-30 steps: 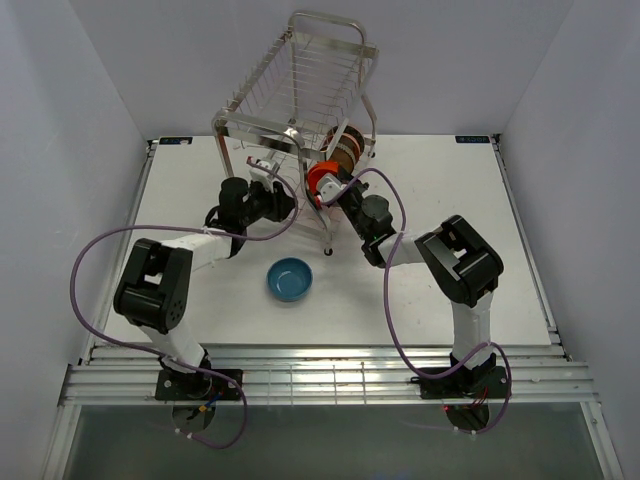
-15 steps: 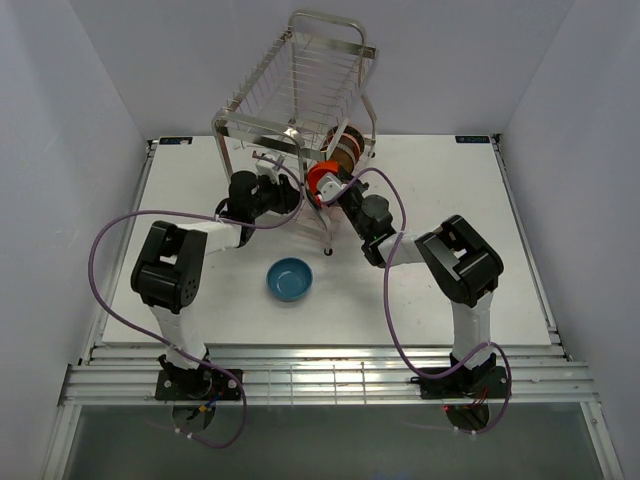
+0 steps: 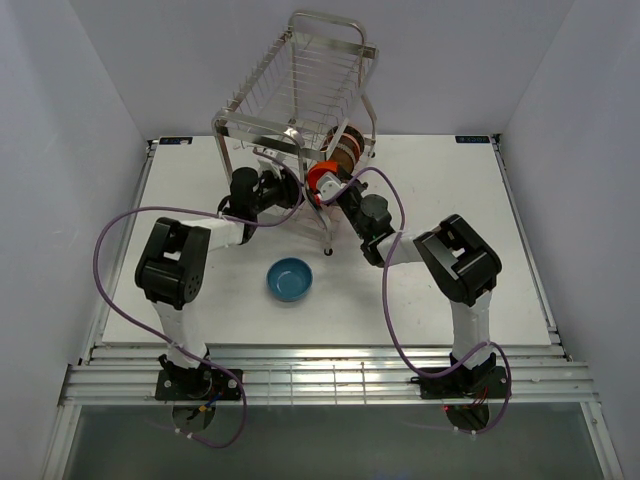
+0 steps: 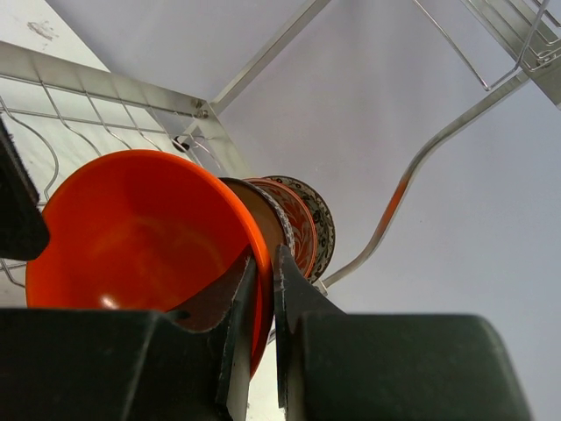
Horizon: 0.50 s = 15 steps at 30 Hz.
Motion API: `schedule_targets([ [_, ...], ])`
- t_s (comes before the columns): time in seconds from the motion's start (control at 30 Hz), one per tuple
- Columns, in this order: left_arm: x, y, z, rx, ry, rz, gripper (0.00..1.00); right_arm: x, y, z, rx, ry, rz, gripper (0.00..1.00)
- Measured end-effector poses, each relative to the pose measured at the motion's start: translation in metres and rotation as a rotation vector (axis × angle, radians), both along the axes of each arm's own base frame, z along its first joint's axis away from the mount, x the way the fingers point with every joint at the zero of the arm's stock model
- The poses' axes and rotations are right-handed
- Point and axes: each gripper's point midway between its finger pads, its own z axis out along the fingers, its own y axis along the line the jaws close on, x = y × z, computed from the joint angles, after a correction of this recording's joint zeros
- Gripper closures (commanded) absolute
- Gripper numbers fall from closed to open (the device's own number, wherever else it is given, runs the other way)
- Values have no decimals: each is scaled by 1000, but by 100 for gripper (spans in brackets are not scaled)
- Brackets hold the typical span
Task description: Load the bowls into the dish rack
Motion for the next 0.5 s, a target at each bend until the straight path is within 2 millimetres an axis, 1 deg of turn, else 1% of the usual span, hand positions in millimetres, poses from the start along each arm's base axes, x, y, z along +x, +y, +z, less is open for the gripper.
schedule_targets([
  [0.13, 8, -3, 4, -11, -18, 0, 60, 0, 0, -1, 3, 2, 1, 92],
  [0.3, 12, -4, -6, -7, -7, 1, 64, 0, 0, -1, 6, 5, 2, 92],
  [0.4, 12, -4, -10, -8, 5, 3, 74, 0, 0, -1, 9, 7, 3, 92],
  [0.43, 14, -4, -9, -9, 4, 4, 83, 0, 0, -1, 11, 8, 3, 92],
  [0.5, 16, -5, -8, -10, 4, 5, 92, 0, 0, 0, 15, 6, 2, 92],
])
